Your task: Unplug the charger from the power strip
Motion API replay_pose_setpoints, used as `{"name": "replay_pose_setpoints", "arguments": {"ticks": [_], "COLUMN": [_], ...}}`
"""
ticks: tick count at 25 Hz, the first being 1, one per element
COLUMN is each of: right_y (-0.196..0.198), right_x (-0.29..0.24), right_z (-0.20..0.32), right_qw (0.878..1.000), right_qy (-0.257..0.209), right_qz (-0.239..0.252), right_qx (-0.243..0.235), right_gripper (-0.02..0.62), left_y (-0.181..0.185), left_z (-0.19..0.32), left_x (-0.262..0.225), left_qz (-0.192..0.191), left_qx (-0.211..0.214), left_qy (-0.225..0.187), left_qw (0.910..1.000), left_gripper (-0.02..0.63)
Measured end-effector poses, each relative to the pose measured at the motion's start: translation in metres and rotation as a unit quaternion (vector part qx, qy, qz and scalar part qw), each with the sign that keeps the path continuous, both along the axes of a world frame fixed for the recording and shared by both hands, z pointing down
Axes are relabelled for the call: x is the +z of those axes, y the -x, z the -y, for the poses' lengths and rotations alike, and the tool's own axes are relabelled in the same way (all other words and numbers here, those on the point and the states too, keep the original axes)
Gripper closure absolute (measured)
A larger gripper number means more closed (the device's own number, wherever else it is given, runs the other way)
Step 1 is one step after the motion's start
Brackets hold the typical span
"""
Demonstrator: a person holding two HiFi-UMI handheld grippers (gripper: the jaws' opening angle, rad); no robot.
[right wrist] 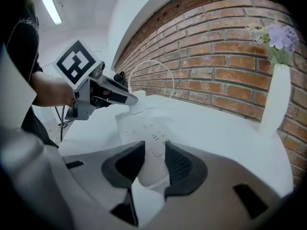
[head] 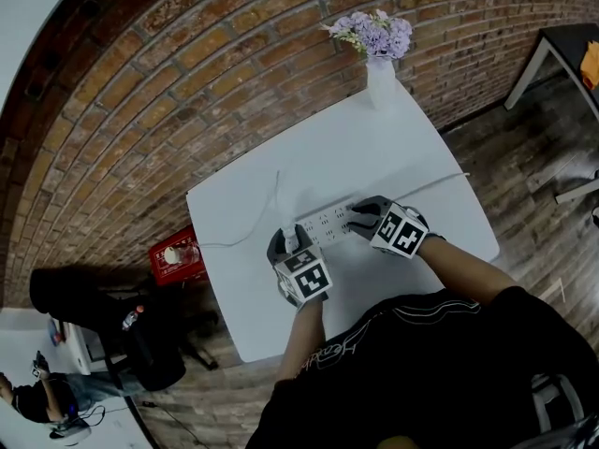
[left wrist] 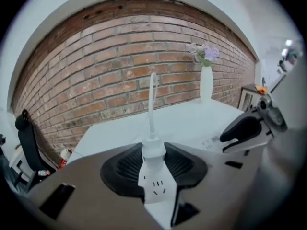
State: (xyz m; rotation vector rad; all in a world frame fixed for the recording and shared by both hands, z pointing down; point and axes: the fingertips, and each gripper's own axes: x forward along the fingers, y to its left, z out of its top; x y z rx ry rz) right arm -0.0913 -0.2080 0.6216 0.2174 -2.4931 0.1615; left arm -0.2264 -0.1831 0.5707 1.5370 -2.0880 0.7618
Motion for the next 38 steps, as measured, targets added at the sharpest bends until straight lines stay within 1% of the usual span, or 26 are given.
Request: {"name": "replay_pose_setpoints", "arguments": {"ticks": [1,2,3,5,6,7,9,10,11,14,15,18,19,20,23,24,25,27,28,31,32,33,35,36,37,38], "right_y": [0.0,0.0,0.0,0.0,0.0,0.0,-0.001,-0.001,0.0,0.0,0.0,-0.001,-0.001,0.0,0.001,0.001,0.001,0.001,0.001,0.001,0.001,0.001,0.001,0.001,0.001,0.001], "right_x": [0.0,0.001,0.001,0.001,0.001,0.001,0.001,0.001,0.0,0.0,0.0,0.001,0.0,0.0,0.0,0.0,0.0,0.0,0.0,0.001,0.001,0.0,0.0,0.0,0.0,0.0], "right_z": [0.0,-0.001,-0.001,-0.001,-0.001,-0.001,-0.001,-0.001,-0.001,-0.001,-0.001,-0.001,-0.001,-0.001,-0.002,-0.002,-0.002,-0.002,-0.002,-0.002,-0.002,-0.002,-0.002,-0.002,-0.002,-0.002], "right_qw": [1.0,1.0,1.0,1.0,1.0,1.0,1.0,1.0,1.0,1.0,1.0,1.0,1.0,1.0,1.0,1.0,1.0,1.0,1.0,1.0,1.0,1.0,1.0,1.0,1.0,1.0], "right_qy": [0.0,0.0,-0.001,-0.003,-0.003,-0.002,-0.002,-0.002,-0.002,-0.004,-0.003,-0.001,-0.001,-0.002,-0.003,-0.004,-0.004,-0.002,-0.002,-0.002,-0.001,-0.001,0.0,0.0,-0.001,-0.001], "right_qz": [0.0,-0.001,-0.002,-0.003,-0.002,-0.002,-0.002,-0.002,-0.002,-0.003,-0.003,-0.002,-0.002,-0.003,-0.003,-0.004,-0.004,-0.003,-0.002,-0.003,-0.003,-0.002,-0.002,-0.002,-0.002,-0.001], "right_qx": [-0.001,-0.002,-0.003,-0.004,-0.004,-0.004,-0.003,-0.003,-0.004,-0.004,-0.004,-0.002,-0.003,-0.003,-0.005,-0.005,-0.005,-0.005,-0.005,-0.005,-0.005,-0.006,-0.007,-0.007,-0.007,-0.008], "right_gripper": [0.483,0.483,0.483,0.483,0.483,0.483,0.483,0.483,0.483,0.483,0.483,0.483,0.483,0.483,0.483,0.483,0.483,0.483,0.483,0.483,0.483,0.483,0.483,0.483,0.483,0.483], "left_y": [-0.001,0.0,0.003,0.01,0.01,0.009,0.004,0.003,0.003,0.008,0.008,0.001,0.001,0.002,0.009,0.009,0.008,0.003,0.001,0.005,0.006,0.005,-0.002,-0.006,-0.007,-0.005], "left_z": [0.0,-0.001,-0.002,-0.002,-0.002,-0.002,-0.003,-0.004,-0.004,-0.004,-0.004,-0.004,-0.005,-0.005,-0.007,-0.008,-0.008,-0.009,-0.009,-0.009,-0.01,-0.01,-0.009,-0.008,-0.008,-0.009], "left_x": [0.0,0.003,0.005,0.006,0.006,0.006,0.006,0.005,0.004,0.003,0.003,0.001,0.001,0.002,0.002,0.002,0.002,0.001,0.002,0.0,-0.001,-0.001,-0.001,-0.001,-0.002,-0.003], "left_qz": [0.002,-0.019,-0.057,-0.131,-0.142,-0.129,-0.055,-0.025,-0.019,-0.086,-0.087,-0.01,-0.004,-0.018,-0.099,-0.102,-0.087,-0.039,-0.029,-0.071,-0.077,-0.065,-0.004,0.016,0.013,-0.006], "left_qx": [0.001,-0.006,-0.019,-0.044,-0.046,-0.038,-0.005,0.008,0.011,-0.012,-0.011,0.02,0.022,0.017,-0.016,-0.018,-0.013,0.007,0.011,-0.006,-0.009,-0.004,0.022,0.031,0.03,0.02], "left_qy": [0.0,-0.003,-0.009,-0.019,-0.018,-0.013,0.004,0.009,0.008,-0.008,-0.005,0.013,0.013,0.009,-0.008,-0.007,-0.003,0.009,0.011,0.0,-0.001,0.002,0.017,0.021,0.019,0.011], "left_qw": [1.0,0.9998,0.9982,0.9902,0.9886,0.9908,0.9985,0.9996,0.9997,0.9962,0.9962,0.9997,0.9997,0.9997,0.9949,0.9946,0.9961,0.9992,0.9994,0.9974,0.997,0.9979,0.9996,0.9992,0.9993,0.9997], "left_gripper": [0.468,0.468,0.469,0.469,0.469,0.469,0.468,0.465,0.464,0.468,0.468,0.465,0.465,0.466,0.468,0.468,0.468,0.468,0.468,0.468,0.468,0.468,0.468,0.466,0.466,0.468]}}
